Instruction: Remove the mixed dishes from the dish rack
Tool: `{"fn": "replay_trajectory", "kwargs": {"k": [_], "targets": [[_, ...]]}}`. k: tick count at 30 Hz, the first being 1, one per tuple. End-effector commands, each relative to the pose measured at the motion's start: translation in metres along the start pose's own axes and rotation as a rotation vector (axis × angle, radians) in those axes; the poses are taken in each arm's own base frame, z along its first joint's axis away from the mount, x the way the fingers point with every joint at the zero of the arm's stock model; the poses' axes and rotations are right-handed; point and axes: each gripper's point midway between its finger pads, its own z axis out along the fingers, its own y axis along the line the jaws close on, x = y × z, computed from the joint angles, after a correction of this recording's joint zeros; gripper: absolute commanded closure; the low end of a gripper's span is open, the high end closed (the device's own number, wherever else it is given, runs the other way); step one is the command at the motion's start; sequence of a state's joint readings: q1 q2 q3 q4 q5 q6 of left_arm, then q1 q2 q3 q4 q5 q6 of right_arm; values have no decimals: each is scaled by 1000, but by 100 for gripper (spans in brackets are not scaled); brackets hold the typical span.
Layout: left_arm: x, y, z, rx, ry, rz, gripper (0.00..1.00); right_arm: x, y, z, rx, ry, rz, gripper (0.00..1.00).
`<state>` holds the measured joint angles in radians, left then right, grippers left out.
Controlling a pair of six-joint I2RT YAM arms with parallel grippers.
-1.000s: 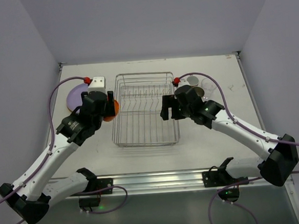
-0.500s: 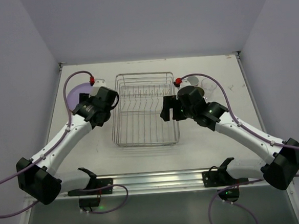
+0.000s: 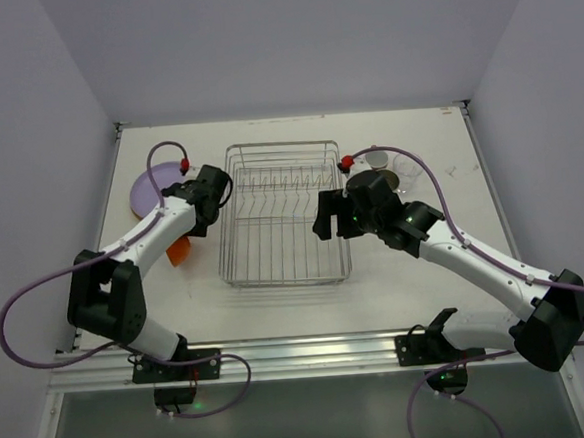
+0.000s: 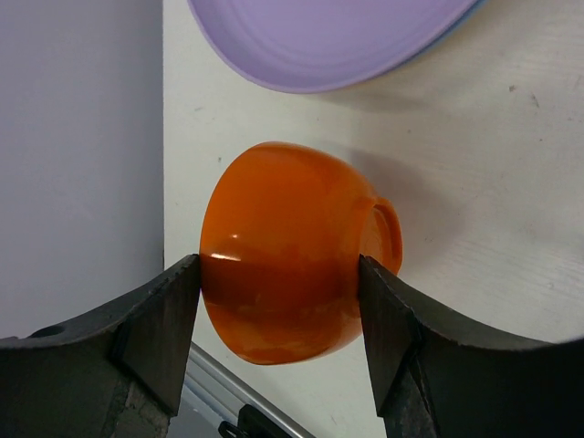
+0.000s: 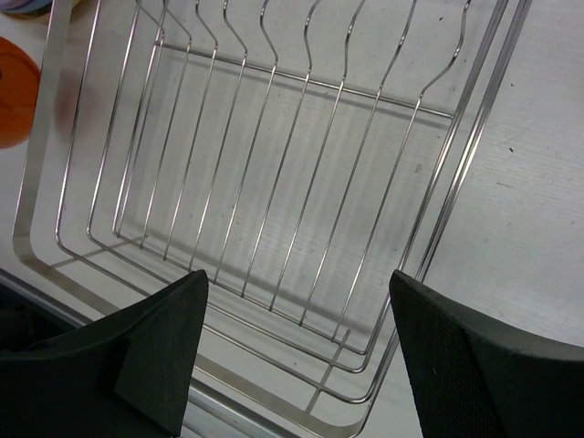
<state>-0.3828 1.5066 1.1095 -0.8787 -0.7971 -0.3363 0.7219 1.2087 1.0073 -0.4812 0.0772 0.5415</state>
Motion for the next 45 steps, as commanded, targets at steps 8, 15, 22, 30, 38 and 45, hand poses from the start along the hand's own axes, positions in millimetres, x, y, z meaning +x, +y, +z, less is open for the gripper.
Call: {"fn": "replay_trajectory", "kwargs": {"k": [8,15,22,30,38,45], "targets": [[13,-21,22,24,83,55,34,-8,12,-4,-67,-41,-19,17],[17,-33,23,79,96,56,16,-4,12,-2,-74,-35,-18,18],[4,-32,13,130,46,12,2,-7,15,-1,-86,-39,-15,18],[-13,-32,-3,211,-36,-60,1,-4,14,-1,-82,-36,-15,17],[-19,-28,-15,261,-93,-107,2,-3,16,-2,-96,-32,-12,17],[-33,-33,-36,391,-204,-168,3,-1,14,-1,-93,-33,-14,18]]}}
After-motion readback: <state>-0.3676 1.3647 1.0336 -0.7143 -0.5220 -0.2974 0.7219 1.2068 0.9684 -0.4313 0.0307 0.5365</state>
